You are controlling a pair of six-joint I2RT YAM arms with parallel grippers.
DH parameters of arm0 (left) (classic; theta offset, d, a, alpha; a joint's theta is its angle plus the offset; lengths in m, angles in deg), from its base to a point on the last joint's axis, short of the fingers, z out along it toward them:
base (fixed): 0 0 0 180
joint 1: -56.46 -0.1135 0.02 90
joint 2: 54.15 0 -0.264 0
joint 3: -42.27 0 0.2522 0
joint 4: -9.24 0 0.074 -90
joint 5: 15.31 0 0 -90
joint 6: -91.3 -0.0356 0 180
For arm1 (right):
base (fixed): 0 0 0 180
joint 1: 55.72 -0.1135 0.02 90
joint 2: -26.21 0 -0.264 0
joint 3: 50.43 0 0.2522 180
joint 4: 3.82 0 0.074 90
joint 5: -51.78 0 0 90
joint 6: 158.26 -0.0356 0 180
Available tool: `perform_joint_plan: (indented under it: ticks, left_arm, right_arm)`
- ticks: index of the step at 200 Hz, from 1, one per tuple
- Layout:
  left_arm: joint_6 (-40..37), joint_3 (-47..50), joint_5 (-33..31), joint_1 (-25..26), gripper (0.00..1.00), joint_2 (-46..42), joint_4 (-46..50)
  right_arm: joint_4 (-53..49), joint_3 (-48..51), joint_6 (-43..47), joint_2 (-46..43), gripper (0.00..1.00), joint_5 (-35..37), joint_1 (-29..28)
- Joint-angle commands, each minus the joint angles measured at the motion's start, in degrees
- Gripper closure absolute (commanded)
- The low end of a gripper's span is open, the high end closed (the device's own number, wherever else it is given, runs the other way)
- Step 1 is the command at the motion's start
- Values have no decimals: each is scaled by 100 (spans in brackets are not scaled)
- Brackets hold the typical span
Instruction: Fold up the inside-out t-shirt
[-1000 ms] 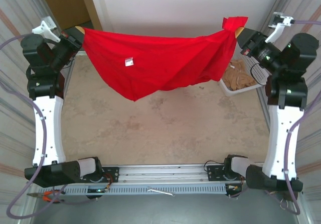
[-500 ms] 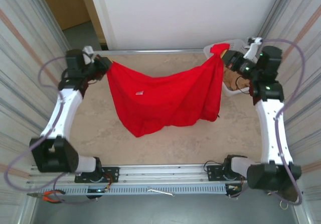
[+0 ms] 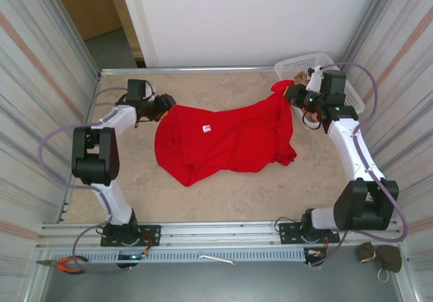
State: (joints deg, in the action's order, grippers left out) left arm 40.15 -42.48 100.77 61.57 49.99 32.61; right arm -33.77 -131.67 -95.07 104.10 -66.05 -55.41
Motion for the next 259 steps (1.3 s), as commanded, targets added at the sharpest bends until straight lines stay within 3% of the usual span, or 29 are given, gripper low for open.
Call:
perform_joint_plan:
  ticks: [1, 41, 75, 133, 231, 259]
  left_arm:
    - [-486, 334, -282, 360, 44, -493, 9]
    - [-993, 74, -920, 849, 54, -98, 603]
    - [-1318, -434, -1684, 1068, 55, 361, 945]
    - [-1444, -1165, -2358, 1199, 56, 973, 1532]
    - [-1367, -1492, -2497, 1203, 51, 1472, 1728]
    - [-1363, -1533, -2488, 1197, 54, 1557, 1688]
  right_arm:
    - [160, 116, 189, -96, 100, 93, -32]
    - [186, 117, 185, -47, 100, 70, -63]
    - [204, 113, 163, -46, 100, 54, -71]
    - [163, 42, 173, -98, 100, 69, -73]
    - [141, -55, 168, -107, 100, 73, -60]
    - [110, -81, 176, -132, 100, 70, -49]
